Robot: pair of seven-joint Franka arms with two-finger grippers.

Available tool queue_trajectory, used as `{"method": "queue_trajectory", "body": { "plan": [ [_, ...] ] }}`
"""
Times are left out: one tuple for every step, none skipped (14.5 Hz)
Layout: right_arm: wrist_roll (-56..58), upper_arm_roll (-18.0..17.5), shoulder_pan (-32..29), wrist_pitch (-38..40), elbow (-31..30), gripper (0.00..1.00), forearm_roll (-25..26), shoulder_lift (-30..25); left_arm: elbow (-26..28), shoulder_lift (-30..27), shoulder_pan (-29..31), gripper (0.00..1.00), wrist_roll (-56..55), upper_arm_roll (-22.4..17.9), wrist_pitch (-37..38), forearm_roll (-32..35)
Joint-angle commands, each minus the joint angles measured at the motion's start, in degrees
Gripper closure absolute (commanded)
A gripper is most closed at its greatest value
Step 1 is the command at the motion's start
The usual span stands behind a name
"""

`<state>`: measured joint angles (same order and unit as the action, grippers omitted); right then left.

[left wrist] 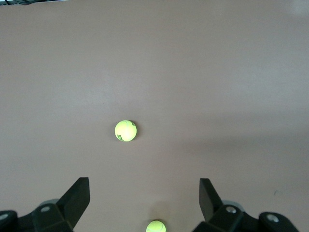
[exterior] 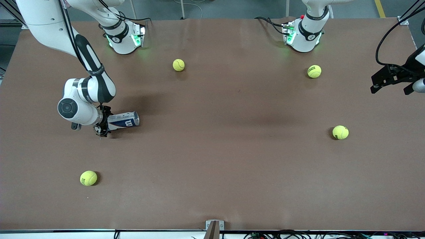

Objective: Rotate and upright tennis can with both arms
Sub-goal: 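Lift the can with the right gripper and carry it toward table center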

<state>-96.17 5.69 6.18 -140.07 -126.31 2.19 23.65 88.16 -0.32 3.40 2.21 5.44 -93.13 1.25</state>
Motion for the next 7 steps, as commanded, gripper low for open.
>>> {"method": "queue_trajectory", "body": {
  "plan": [
    [-0.95,0.20,0.68,-0.82,-1.13,0.02,-0.43,-0.45,-1.33,0.68,0.12,0.00,-0.63,0.28,0.05,1.39],
    [-0.51,0.11,0.76,-0.30,-1.05,0.05,-0.43,-0.45,-1.33,0.68,0.12,0.00,-0.63,0.28,0.05,1.39],
    [-0.25,-0.07,0.94,0.23,-0.96,0.10,-0.43,-0.63,-1.33,0.68,0.20,0.00,-0.63,0.28,0.05,1.39],
    [-0.16,-0.50,1.03,1.45,-0.78,0.19,-0.43,-0.63,-1.33,0.68,0.20,0.00,-0.63,0.28,0.05,1.39],
    [-0.16,-2.16,0.85,3.29,-0.26,0.28,-0.43,-0.89,-1.33,0.68,0.12,0.00,-0.63,0.28,0.05,1.39],
    [-0.33,-3.57,0.85,4.44,0.09,0.30,-0.51,-1.15,-1.33,0.68,0.20,0.00,-0.63,0.28,0.05,1.39],
    [-0.68,-4.11,0.94,5.84,0.45,0.31,-0.52,-1.76,-1.24,0.68,0.12,0.00,-0.63,0.28,0.05,1.39]
  ]
}}
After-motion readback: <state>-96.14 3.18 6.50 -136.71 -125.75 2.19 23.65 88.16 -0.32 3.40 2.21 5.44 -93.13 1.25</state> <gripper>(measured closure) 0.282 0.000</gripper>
